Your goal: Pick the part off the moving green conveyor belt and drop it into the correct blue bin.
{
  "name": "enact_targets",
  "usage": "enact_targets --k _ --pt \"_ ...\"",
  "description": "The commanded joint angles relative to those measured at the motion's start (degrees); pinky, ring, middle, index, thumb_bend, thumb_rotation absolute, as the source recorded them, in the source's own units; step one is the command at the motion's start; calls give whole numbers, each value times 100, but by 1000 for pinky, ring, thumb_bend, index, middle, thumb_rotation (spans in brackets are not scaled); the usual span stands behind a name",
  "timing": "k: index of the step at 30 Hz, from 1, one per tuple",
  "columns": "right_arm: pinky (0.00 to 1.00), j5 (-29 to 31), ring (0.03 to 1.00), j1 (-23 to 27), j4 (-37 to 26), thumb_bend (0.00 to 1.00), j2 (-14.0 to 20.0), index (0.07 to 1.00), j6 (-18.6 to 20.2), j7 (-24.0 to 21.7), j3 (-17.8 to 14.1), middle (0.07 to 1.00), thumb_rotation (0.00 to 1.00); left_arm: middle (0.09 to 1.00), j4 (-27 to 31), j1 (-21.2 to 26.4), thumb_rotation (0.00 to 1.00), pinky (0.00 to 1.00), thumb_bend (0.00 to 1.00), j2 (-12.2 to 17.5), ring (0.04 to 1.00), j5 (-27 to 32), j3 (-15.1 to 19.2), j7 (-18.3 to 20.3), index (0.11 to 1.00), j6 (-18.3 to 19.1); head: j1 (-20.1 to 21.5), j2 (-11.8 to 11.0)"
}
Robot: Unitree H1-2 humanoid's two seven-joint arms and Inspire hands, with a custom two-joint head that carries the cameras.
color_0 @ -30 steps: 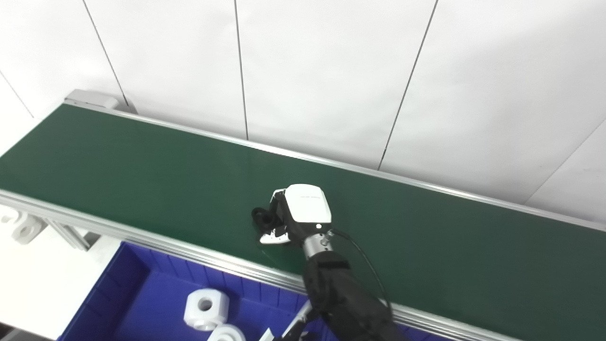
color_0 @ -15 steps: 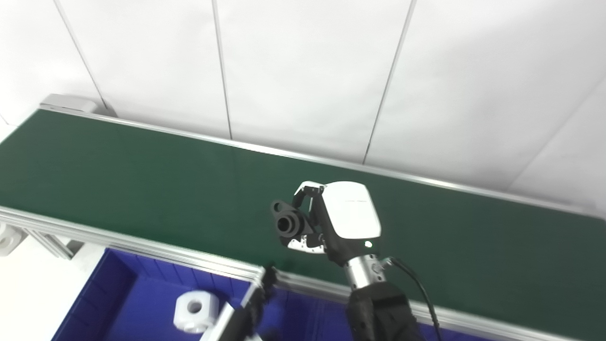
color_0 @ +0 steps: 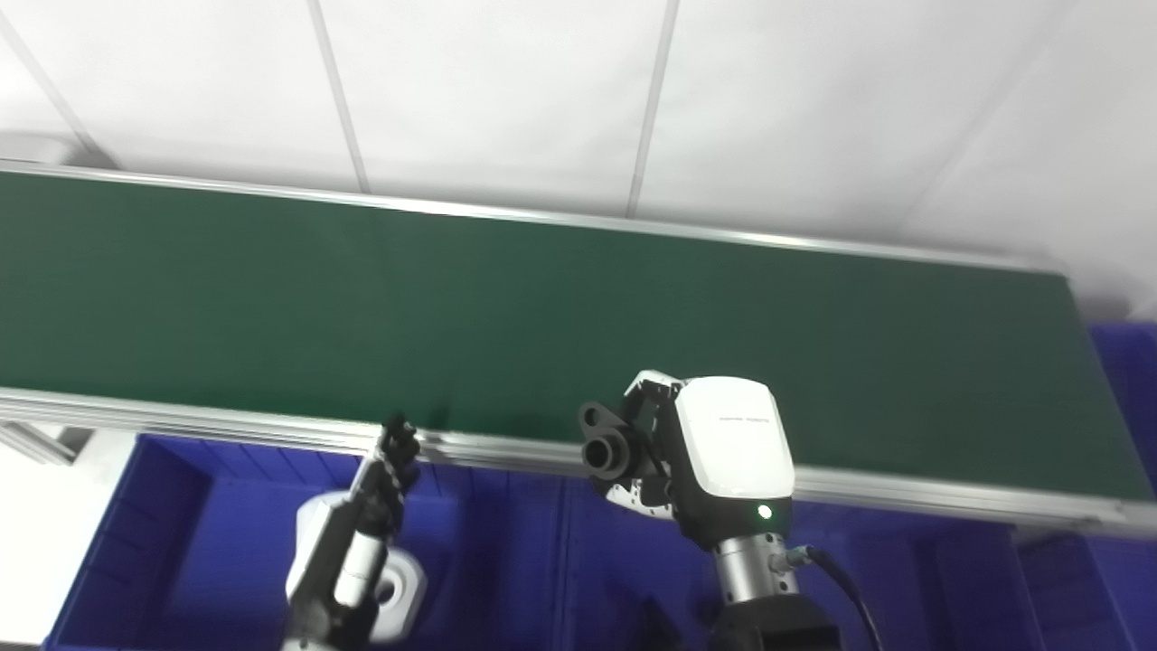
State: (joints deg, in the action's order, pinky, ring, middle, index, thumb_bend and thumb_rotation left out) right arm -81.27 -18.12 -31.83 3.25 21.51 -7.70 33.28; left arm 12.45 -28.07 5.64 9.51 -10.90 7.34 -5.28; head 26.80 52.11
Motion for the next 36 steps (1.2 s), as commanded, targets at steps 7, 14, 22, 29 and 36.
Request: enact_targets --k 7,14,22,29,36 --pt "96 -265 157 -1008 -294 507 -324 487 -209 -109 -152 250 133 1000 625 68 854 1000 938 117 1000 346 287 142 1000 550 295 281" --pt "103 -430 167 -1244 -37 508 -538 490 -121 -470 -451 262 129 1000 804 125 859 1000 934 173 1000 384 397 194 1000 867 430 390" --pt "221 -1362 325 -1259 358 683 -803 606 27 -1924 -1054 453 272 1000 863 129 861 1000 924 126 1000 294 403 201 1000 904 311 453" --pt "612 -2005 687 -1255 469 996 -861 811 -196 -2560 -1235 798 689 1000 823 93 838 1000 930 28 1000 346 370 233 1000 859 40 356" --pt "746 -1673 771 -1372 394 1000 -832 859 -193 -2318 -1286 861 888 1000 699 -6 856 1000 938 -17 1000 112 298 254 1000 681 -423 128"
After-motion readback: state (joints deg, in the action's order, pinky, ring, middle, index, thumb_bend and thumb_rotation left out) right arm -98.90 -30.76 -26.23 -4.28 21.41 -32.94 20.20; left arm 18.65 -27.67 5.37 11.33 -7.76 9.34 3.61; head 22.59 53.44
